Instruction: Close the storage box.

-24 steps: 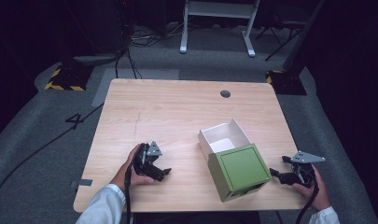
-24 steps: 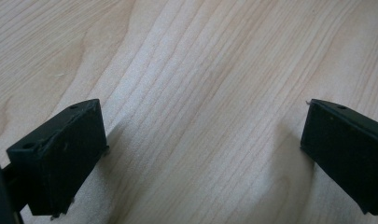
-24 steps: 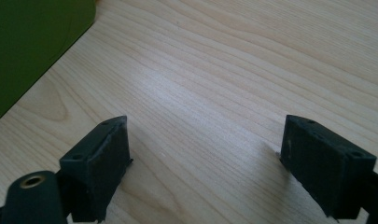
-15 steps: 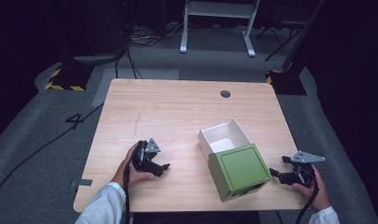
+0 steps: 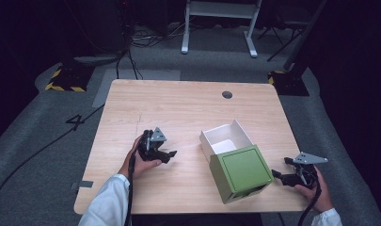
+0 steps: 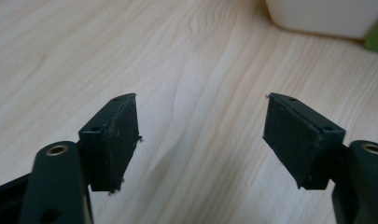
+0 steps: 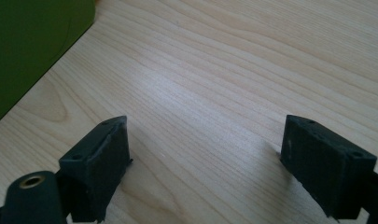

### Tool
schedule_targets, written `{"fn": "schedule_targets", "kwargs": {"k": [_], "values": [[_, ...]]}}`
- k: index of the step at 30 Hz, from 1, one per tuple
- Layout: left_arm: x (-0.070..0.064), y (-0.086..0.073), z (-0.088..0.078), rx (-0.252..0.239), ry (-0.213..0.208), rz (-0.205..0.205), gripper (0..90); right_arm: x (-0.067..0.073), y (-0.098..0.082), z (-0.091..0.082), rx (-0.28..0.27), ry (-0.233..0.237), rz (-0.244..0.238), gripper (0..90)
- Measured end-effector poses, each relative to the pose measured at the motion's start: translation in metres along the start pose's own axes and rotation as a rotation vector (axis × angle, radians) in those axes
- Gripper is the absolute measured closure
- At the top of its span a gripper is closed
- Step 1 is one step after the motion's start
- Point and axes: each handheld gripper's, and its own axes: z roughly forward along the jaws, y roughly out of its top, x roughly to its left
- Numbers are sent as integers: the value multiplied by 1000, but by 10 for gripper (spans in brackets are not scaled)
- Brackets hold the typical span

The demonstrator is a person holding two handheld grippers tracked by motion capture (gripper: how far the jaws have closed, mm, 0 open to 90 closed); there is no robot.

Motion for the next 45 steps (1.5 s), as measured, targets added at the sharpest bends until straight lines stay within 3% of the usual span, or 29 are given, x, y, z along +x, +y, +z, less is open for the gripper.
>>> {"fn": "schedule_targets", "kwargs": {"k": [10, 19, 25, 31, 40, 45], "values": [[10, 42, 15, -71, 4, 25, 245, 0, 0, 0, 0, -2, -2, 154], [11, 60, 34, -89, 0, 16, 245, 0, 0, 0, 0, -2, -2, 154], [7, 73, 53, -91, -40, 4, 256, 0, 0, 0, 0, -2, -2, 154], [3, 84, 58, -117, -69, 7, 270, 0, 0, 0, 0, -2, -1, 154], [0, 91, 64, -110, -95, -9, 344, 0, 0, 0, 0, -2, -1, 154], [-1, 90, 81, -60, -103, -2, 343, 0, 0, 0, -1, -1, -2, 154]]}}
